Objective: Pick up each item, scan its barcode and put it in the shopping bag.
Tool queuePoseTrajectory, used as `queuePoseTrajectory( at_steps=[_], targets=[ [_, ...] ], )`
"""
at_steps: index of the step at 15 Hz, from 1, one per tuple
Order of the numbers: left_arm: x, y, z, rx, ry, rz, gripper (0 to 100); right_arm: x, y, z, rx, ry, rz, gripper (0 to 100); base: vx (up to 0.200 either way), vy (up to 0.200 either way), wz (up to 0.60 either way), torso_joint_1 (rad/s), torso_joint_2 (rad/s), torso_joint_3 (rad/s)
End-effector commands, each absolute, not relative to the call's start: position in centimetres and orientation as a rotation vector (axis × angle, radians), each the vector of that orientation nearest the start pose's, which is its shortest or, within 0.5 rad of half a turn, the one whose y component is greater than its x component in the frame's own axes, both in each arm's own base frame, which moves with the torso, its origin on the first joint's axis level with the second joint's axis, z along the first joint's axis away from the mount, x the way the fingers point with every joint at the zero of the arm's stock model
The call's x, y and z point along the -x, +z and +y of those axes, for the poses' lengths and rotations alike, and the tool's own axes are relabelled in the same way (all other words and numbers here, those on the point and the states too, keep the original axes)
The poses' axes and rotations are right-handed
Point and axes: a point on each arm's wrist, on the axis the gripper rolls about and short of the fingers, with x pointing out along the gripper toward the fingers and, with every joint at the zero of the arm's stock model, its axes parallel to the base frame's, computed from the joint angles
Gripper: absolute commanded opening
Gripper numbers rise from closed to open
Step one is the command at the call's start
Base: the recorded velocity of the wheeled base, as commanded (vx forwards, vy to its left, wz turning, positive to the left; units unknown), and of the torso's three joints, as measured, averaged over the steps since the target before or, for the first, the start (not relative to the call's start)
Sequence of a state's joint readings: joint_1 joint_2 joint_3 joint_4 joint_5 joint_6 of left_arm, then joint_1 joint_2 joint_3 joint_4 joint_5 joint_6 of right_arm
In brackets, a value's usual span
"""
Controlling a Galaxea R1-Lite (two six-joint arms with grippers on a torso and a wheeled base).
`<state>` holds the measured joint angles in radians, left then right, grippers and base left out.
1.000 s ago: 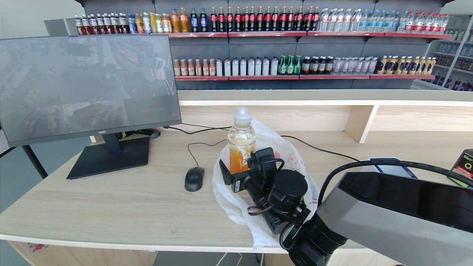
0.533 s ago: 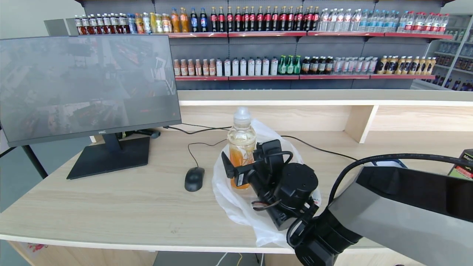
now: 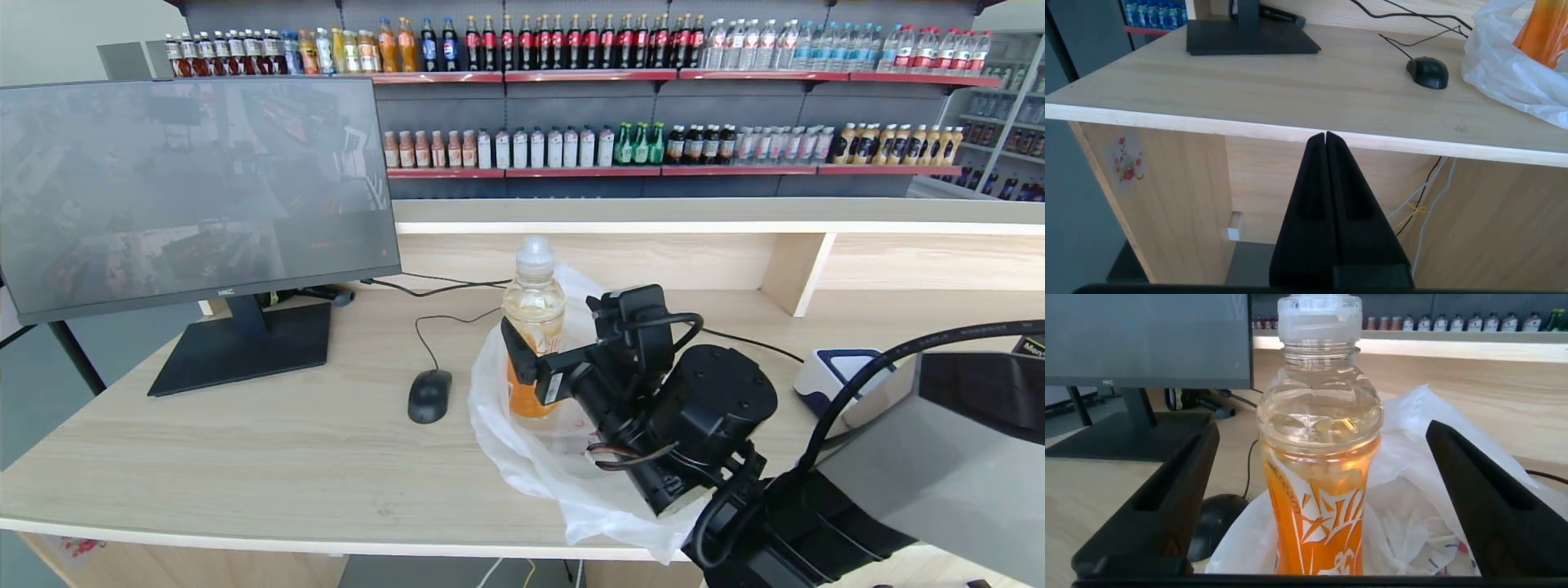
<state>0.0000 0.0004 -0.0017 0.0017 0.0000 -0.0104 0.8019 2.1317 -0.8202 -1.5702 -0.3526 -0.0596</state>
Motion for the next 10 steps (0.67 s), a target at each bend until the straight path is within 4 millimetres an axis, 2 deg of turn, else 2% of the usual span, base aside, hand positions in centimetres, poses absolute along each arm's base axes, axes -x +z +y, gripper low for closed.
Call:
queuePoseTrajectory(
  at_steps=[1,5,9,10],
  targets=[
    [2.29,7.57,0.00,0.011,0.000,0.000,0,-25.80,13.84,25.89,-0.089,0.446,-0.238,100,0.000,0.000,0.00,0.000,0.00,0.000],
    [2.29,7.57,0.00,0.006,0.000,0.000,0,-25.29,13.23,26.50,-0.082,0.468,-0.221,100,0.000,0.000,0.00,0.000,0.00,0.000],
    [2.29,7.57,0.00,0.009,0.000,0.000,0,-25.21,13.79,26.07,-0.097,0.461,-0.229,100,-0.200,0.000,0.00,0.006,0.00,0.000],
    [2.29,7.57,0.00,0.009,0.000,0.000,0,-25.00,14.00,25.85,-0.098,0.461,-0.230,100,0.000,0.000,0.00,0.000,0.00,0.000]
  ],
)
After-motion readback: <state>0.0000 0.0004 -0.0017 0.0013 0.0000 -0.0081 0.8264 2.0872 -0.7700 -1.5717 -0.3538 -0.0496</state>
